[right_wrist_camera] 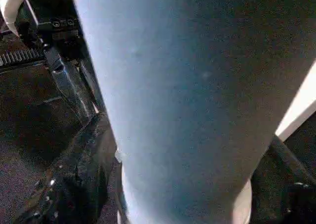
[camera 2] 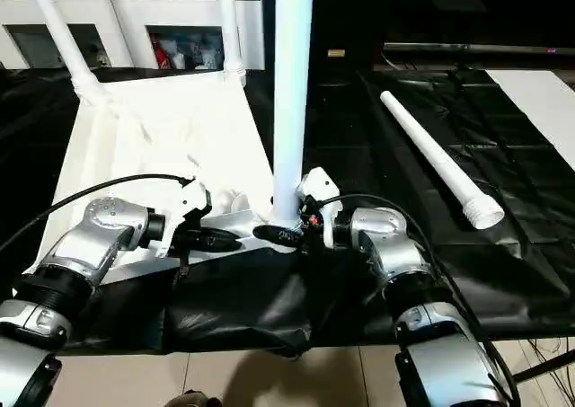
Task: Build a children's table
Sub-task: Insert table leg to table base, then rotate leg to tighten
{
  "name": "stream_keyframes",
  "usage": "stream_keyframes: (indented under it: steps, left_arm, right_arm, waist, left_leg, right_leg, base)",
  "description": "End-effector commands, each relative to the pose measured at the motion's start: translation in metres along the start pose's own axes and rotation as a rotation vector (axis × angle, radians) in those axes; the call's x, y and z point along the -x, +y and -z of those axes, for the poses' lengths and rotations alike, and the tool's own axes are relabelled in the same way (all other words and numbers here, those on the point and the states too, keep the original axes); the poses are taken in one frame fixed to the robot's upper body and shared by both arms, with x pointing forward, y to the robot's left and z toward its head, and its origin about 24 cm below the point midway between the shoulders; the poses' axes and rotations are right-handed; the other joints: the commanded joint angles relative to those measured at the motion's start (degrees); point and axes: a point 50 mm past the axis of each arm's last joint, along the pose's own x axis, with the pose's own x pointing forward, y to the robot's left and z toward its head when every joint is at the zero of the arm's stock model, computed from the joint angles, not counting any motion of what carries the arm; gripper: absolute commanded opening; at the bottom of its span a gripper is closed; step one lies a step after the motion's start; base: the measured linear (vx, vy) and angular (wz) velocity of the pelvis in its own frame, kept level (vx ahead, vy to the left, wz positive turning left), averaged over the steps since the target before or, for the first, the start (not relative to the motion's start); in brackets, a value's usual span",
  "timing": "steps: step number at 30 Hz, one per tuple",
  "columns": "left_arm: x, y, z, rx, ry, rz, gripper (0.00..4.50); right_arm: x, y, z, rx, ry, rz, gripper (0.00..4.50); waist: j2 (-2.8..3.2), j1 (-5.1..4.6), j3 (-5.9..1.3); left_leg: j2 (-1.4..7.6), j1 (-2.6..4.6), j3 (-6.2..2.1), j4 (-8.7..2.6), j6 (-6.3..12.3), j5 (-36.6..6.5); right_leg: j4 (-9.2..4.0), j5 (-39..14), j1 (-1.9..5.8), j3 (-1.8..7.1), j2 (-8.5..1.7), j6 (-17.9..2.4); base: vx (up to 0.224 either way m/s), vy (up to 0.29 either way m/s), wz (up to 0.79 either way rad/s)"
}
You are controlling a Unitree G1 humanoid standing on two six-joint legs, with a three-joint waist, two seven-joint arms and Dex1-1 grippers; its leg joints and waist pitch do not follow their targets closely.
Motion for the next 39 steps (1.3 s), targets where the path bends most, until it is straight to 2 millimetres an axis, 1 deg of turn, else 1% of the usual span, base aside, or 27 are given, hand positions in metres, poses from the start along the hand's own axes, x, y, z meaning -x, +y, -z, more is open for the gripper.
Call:
stream_keyframes:
  steps: [1,3,6,10,13,14,15,16,17,19,20,22,23,24,25,26,27,28,29,30,32,34,35,36,37,38,39]
  left_arm:
    - [-0.001,-0.002,-0.017,-0.074,-0.045,0.034,0.00]
    - [-0.001,-0.002,-0.017,-0.074,-0.045,0.034,0.00]
    - [-0.001,-0.002,-0.016,-0.075,-0.044,0.036,0.00]
    - [-0.001,-0.002,-0.015,-0.073,-0.039,0.036,0.00]
    - [-0.002,-0.001,-0.014,-0.063,-0.042,0.028,0.00]
    - [-0.005,0.002,-0.014,-0.046,-0.039,-0.015,0.00]
    - [-0.006,0.002,-0.014,-0.044,-0.039,-0.020,0.00]
    - [-0.011,0.006,-0.015,-0.013,-0.044,-0.083,0.00]
    - [-0.014,0.007,-0.015,0.001,-0.049,-0.104,0.00]
    - [-0.020,0.010,-0.018,0.026,-0.061,-0.146,0.00]
    - [-0.030,0.013,-0.023,0.068,-0.079,-0.213,0.00]
    - [-0.041,0.016,-0.028,0.106,-0.088,-0.288,0.00]
    - [-0.049,0.018,-0.032,0.149,-0.092,-0.352,0.00]
    - [-0.053,0.021,-0.034,0.178,-0.093,-0.404,0.00]
    - [-0.055,0.022,-0.036,0.196,-0.092,-0.435,0.00]
    - [-0.058,0.023,-0.040,0.208,-0.099,-0.468,0.00]
    - [-0.061,0.023,-0.045,0.212,-0.116,-0.492,0.00]
    - [-0.063,0.024,-0.048,0.210,-0.126,-0.507,0.00]
    - [-0.064,0.023,-0.050,0.205,-0.127,-0.509,0.00]
    - [-0.065,0.023,-0.050,0.200,-0.125,-0.506,0.00]
    - [-0.065,0.022,-0.049,0.183,-0.113,-0.494,0.00]
    - [-0.062,0.023,-0.045,0.170,-0.092,-0.492,0.00]
    - [-0.061,0.023,-0.043,0.164,-0.084,-0.493,0.00]
    - [-0.061,0.023,-0.043,0.164,-0.084,-0.493,0.00]
    - [-0.057,0.023,-0.040,0.141,-0.074,-0.465,0.00]
    - [-0.056,0.023,-0.039,0.139,-0.073,-0.459,0.00]
    - [-0.055,0.022,-0.038,0.133,-0.069,-0.446,0.00]
  right_arm:
    - [-0.001,-0.001,-0.004,0.028,0.007,-0.021,3.15]
    - [0.000,-0.001,-0.003,0.030,0.009,-0.020,3.05]
    - [0.001,-0.002,-0.002,0.031,0.013,-0.020,2.78]
    - [0.000,-0.001,0.001,0.031,0.024,-0.009,2.73]
    - [0.000,-0.002,0.006,0.009,0.031,0.029,2.72]
    - [-0.002,-0.004,0.011,-0.021,0.029,0.119,2.72]
    - [-0.002,-0.005,0.012,-0.024,0.028,0.130,2.72]
    - [-0.005,-0.006,0.018,-0.081,0.008,0.250,2.71]
    - [-0.006,-0.007,0.020,-0.105,-0.003,0.301,2.71]
    - [-0.009,-0.009,0.024,-0.165,-0.022,0.408,2.70]
    - [-0.012,-0.012,0.031,-0.236,-0.021,0.586,2.70]
    - [-0.015,-0.015,0.036,-0.309,-0.001,0.751,2.70]
    - [-0.017,-0.016,0.038,-0.339,0.017,0.855,2.70]
    - [-0.019,-0.017,0.038,-0.365,0.022,0.910,2.70]
    - [-0.020,-0.017,0.038,-0.379,0.024,0.940,2.70]
    - [-0.023,-0.017,0.036,-0.392,0.022,0.986,2.70]
    - [-0.028,-0.017,0.032,-0.390,0.014,0.999,2.70]
    - [-0.032,-0.017,0.027,-0.374,0.008,1.012,2.70]
    - [-0.036,-0.017,0.023,-0.352,0.003,1.015,2.70]
    - [-0.039,-0.016,0.020,-0.343,-0.006,1.004,2.70]
    - [-0.043,-0.016,0.013,-0.332,-0.045,0.963,2.70]
    - [-0.047,-0.015,0.003,-0.305,-0.115,0.882,2.70]
    - [-0.048,-0.015,-0.001,-0.294,-0.139,0.858,3.26]
    - [-0.048,-0.015,-0.001,-0.294,-0.139,0.858,3.26]
    - [-0.048,-0.015,-0.009,-0.256,-0.189,0.791,3.26]
    - [-0.047,-0.015,-0.010,-0.247,-0.193,0.781,3.42]
    - [-0.046,-0.016,-0.011,-0.232,-0.199,0.759,3.59]
  waist:
    - [0.42,-0.23,-4.21]
    - [0.34,-0.22,-4.22]
    - [0.46,-0.19,-4.26]
    - [0.77,-0.21,-4.29]
    - [0.71,-0.32,-4.29]
    - [0.79,-0.44,-4.25]
    - [0.77,-0.56,-4.21]
    - [0.82,-0.63,-4.18]
    - [0.94,-1.06,-3.94]
    - [1.00,-1.53,-3.85]
    - [1.38,-1.90,-3.64]
    - [1.14,-2.43,-3.43]
    - [1.04,-2.71,-3.30]
    - [1.09,-2.82,-3.24]
    - [1.01,-2.64,-3.36]
    - [0.73,-2.48,-3.41]
    - [0.95,-2.49,-3.53]
    - [0.92,-2.44,-3.71]
    - [0.80,-2.28,-3.89]
    - [0.82,-2.29,-3.95]
    - [0.74,-2.23,-4.19]
    - [0.67,-2.26,-4.06]
    - [0.66,-2.24,-4.05]
    - [0.66,-2.24,-4.05]
    - [0.55,-2.37,-3.84]
    - [0.64,-2.36,-3.77]
    - [0.70,-3.01,-3.89]
  left_leg:
    - [2.19,1.58,-0.41,-3.49,5.78,-4.24]
    - [2.18,1.55,-0.42,-3.52,5.71,-4.26]
    - [2.20,1.59,-0.42,-3.46,5.74,-4.13]
    - [2.19,1.59,-0.45,-3.42,5.77,-4.24]
    - [2.17,1.62,-0.45,-3.44,5.62,-4.37]
    - [2.19,1.61,-0.44,-3.48,5.45,-4.58]
    - [2.24,1.63,-0.46,-3.55,5.20,-4.68]
    - [2.22,1.62,-0.52,-3.64,4.89,-5.20]
    - [2.17,1.70,-0.51,-3.92,3.83,-6.73]
    - [2.13,1.96,-0.55,-4.26,1.62,-9.27]
    - [2.05,2.00,-0.59,-4.49,0.50,-10.79]
    - [2.01,2.17,-0.59,-4.74,-0.69,-12.74]
    - [1.84,2.23,-0.63,-4.86,-1.40,-14.49]
    - [1.78,2.55,-0.54,-4.79,-2.08,-15.04]
    - [1.70,2.53,-0.54,-4.71,-1.49,-14.77]
    - [1.54,2.08,-0.46,-4.61,-0.41,-12.68]
    - [1.54,2.00,-0.46,-4.54,-0.11,-11.45]
    - [1.54,2.04,-0.50,-4.47,0.30,-10.25]
    - [1.46,1.68,-0.48,-4.20,2.05,-6.66]
    - [1.41,1.63,-0.44,-4.07,2.71,-5.68]
    - [1.28,1.40,-0.42,-3.71,5.42,-2.86]
    - [1.30,1.39,-0.35,-3.70,6.41,-3.31]
    - [1.45,1.39,-0.38,-3.71,7.06,-4.04]
    - [1.45,1.39,-0.38,-3.71,7.06,-4.04]
    - [1.48,1.30,-0.36,-3.83,7.32,-5.48]
    - [1.51,1.26,-0.43,-3.94,7.30,-6.24]
    - [1.53,1.03,-0.62,-4.03,6.93,-6.43]
  right_leg:
    - [-3.02,11.81,2.81,2.09,-3.03,-18.72]
    - [-3.04,11.55,2.88,2.11,-3.07,-18.68]
    - [-3.01,11.83,2.81,2.10,-3.07,-18.69]
    - [-2.94,12.31,2.80,2.07,-3.05,-18.90]
    - [-2.95,12.45,2.85,2.08,-3.01,-18.89]
    - [-2.99,12.33,2.81,2.11,-3.01,-18.85]
    - [-2.99,12.14,2.76,2.14,-3.03,-18.77]
    - [-3.04,11.55,2.80,2.11,-3.04,-18.74]
    - [-3.36,9.45,2.70,2.19,-3.06,-18.47]
    - [-3.81,5.25,2.82,2.35,-3.12,-17.66]
    - [-4.08,3.31,2.71,2.39,-3.08,-17.24]
    - [-4.39,0.63,2.69,2.47,-3.03,-16.94]
    - [-4.71,-2.70,2.76,2.52,-3.06,-16.43]
    - [-5.03,-4.95,2.51,2.72,-3.11,-15.88]
    - [-5.31,-5.28,2.65,2.80,-3.20,-15.58]
    - [-5.32,-3.59,2.89,2.80,-3.21,-15.20]
    - [-5.11,-2.39,2.83,2.82,-3.25,-15.23]
    - [-5.01,-0.81,2.96,2.73,-3.17,-15.26]
    - [-4.57,4.02,3.14,2.56,-3.11,-15.46]
    - [-4.45,5.62,3.15,2.52,-3.07,-15.52]
    - [-4.01,10.54,3.30,2.36,-3.04,-15.99]
    - [-4.11,10.59,3.22,2.27,-3.05,-16.19]
    - [-4.18,9.45,3.25,2.22,-3.12,-16.43]
    - [-4.18,9.45,3.25,2.22,-3.12,-16.43]
    - [-4.43,7.36,3.26,2.17,-3.13,-16.49]
    - [-4.50,6.32,3.30,2.15,-3.21,-16.25]
    - [-4.34,5.87,3.56,2.06,-3.16,-16.04]
  base:
    - [0.000,0.000,0.00]
    - [0.000,0.000,0.00]
    - [0.000,0.000,0.00]
    - [0.000,0.000,0.00]
    - [0.000,0.000,0.00]
    - [0.000,0.000,0.00]
    - [0.000,0.000,0.00]
    - [0.000,0.000,0.00]
    - [0.000,0.000,0.00]
    - [0.000,0.000,0.00]
    - [0.000,0.000,0.00]
    - [0.000,0.000,0.00]
    - [0.000,0.000,0.00]
    - [0.000,0.000,0.00]
    - [0.000,0.000,0.00]
    - [0.000,0.000,0.00]
    - [0.000,0.000,0.00]
    - [0.000,0.000,0.00]
    - [0.000,0.000,0.00]
    - [0.000,0.000,0.00]
    - [0.000,0.000,0.00]
    - [0.000,0.000,0.00]
    - [0.000,0.000,0.00]
    - [0.000,0.000,0.00]
    - [0.000,0.000,0.00]
    - [0.000,0.000,0.00]
    - [0.000,0.000,0.00]
